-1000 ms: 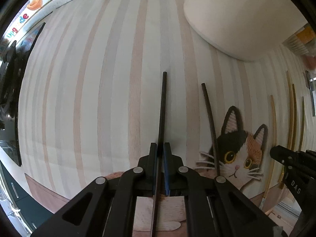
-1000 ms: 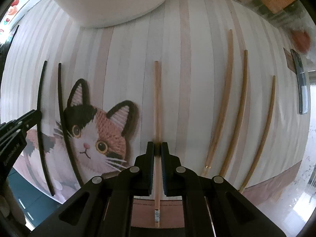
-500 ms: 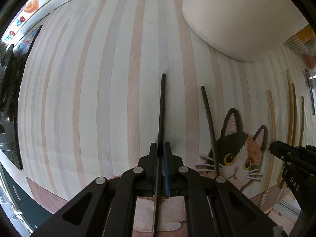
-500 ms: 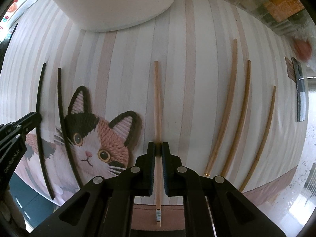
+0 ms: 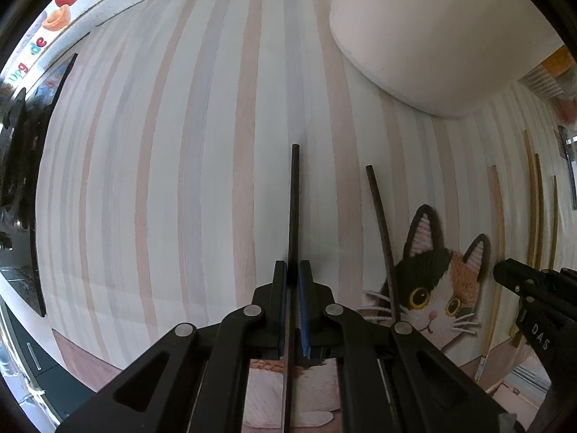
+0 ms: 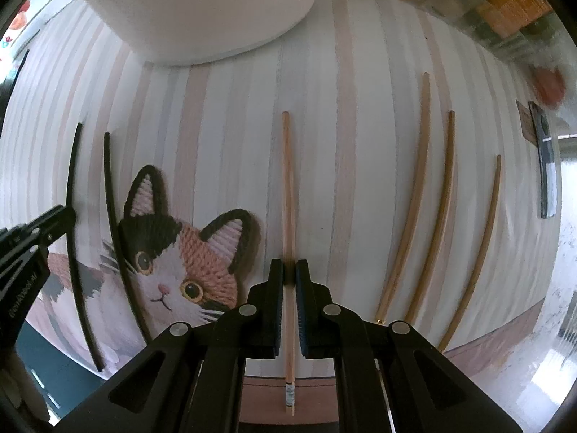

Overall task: Organize utensils
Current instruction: 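Lift both chopsticks and carry them up over the beige holder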

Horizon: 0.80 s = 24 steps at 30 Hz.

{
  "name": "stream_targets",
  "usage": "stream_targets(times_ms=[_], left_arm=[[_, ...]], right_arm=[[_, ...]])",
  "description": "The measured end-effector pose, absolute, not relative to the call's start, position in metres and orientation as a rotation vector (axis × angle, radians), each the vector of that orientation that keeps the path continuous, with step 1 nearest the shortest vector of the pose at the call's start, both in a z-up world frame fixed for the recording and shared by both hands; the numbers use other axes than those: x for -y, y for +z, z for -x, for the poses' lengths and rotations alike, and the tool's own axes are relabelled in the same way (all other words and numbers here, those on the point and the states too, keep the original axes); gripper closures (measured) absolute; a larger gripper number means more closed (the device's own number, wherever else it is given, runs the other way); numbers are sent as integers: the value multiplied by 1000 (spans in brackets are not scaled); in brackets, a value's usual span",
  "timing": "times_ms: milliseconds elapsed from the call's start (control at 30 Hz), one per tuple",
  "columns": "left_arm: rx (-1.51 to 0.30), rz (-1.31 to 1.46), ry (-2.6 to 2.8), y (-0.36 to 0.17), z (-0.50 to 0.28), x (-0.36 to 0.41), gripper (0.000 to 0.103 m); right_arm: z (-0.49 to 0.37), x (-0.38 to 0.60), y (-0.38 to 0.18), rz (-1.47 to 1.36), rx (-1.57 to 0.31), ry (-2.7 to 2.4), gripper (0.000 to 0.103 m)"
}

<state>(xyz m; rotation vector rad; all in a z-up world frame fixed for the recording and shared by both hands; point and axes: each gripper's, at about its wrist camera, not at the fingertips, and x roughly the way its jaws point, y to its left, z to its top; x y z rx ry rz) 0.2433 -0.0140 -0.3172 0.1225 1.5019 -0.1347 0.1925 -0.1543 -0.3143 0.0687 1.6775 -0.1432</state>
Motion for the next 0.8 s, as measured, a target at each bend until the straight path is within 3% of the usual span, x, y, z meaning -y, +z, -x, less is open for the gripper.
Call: stream_targets(times_ms=[233,800], left_arm=[[-1412,-98,-145,-279,-234,6,100],[-1156,-76,-101,-184,-225,-11,100]], right_arm=[[-185,171,-300,-151,-1618,-117,96],[-180,183,-201,-102,-1235,-154,96]])
